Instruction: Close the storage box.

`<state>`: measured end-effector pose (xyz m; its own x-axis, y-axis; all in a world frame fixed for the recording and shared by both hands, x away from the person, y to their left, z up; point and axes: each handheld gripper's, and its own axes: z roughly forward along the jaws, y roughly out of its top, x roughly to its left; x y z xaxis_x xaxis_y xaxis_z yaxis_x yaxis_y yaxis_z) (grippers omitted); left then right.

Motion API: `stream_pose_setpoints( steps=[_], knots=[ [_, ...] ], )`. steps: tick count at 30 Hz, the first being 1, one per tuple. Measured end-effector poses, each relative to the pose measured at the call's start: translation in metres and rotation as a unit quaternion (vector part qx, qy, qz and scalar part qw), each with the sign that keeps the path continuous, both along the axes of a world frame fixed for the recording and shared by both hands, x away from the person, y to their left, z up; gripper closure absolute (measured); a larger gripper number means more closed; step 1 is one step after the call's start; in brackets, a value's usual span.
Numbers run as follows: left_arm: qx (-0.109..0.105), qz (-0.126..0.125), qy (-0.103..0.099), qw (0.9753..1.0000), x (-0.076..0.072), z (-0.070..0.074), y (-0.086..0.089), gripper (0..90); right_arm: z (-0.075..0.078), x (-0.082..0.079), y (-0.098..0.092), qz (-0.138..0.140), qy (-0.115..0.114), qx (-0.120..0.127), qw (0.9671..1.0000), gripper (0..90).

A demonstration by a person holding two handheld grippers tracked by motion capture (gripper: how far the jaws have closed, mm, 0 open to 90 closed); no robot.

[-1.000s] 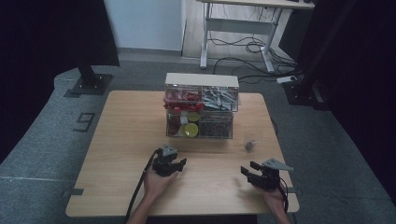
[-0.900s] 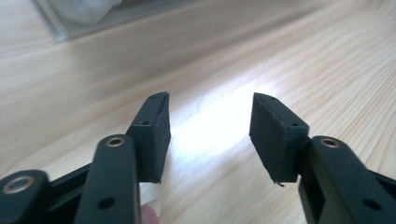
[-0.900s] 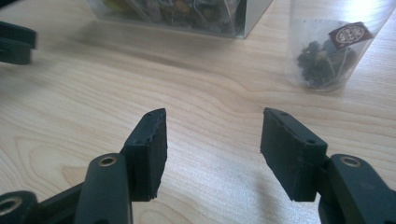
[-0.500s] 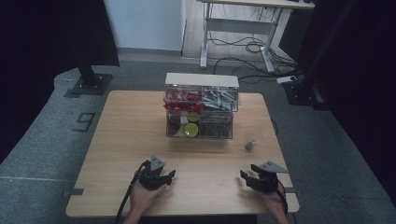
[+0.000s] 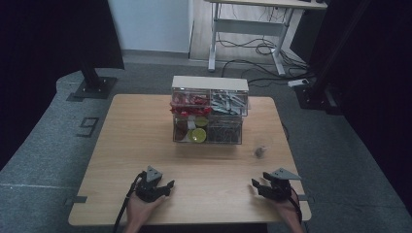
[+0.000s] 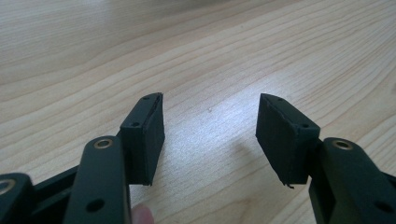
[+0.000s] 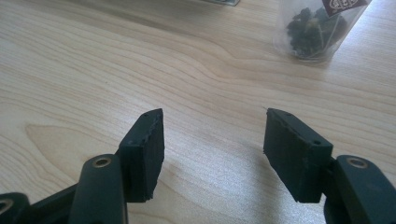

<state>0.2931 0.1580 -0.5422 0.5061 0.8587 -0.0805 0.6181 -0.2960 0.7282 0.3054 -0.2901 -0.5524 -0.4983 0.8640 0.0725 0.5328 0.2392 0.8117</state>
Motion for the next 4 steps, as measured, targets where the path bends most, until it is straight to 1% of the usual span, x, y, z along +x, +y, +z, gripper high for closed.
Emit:
stream_pose_setpoints(
  steps=[4],
  knots=[
    [-0.004, 0.002, 0.002, 1.0000, -0.0001, -0.0013, -0.0004, 42.0, -0.0001, 0.0005, -0.0008, 0.001, 0.004, 0.001, 1.0000, 37.9]
  ],
)
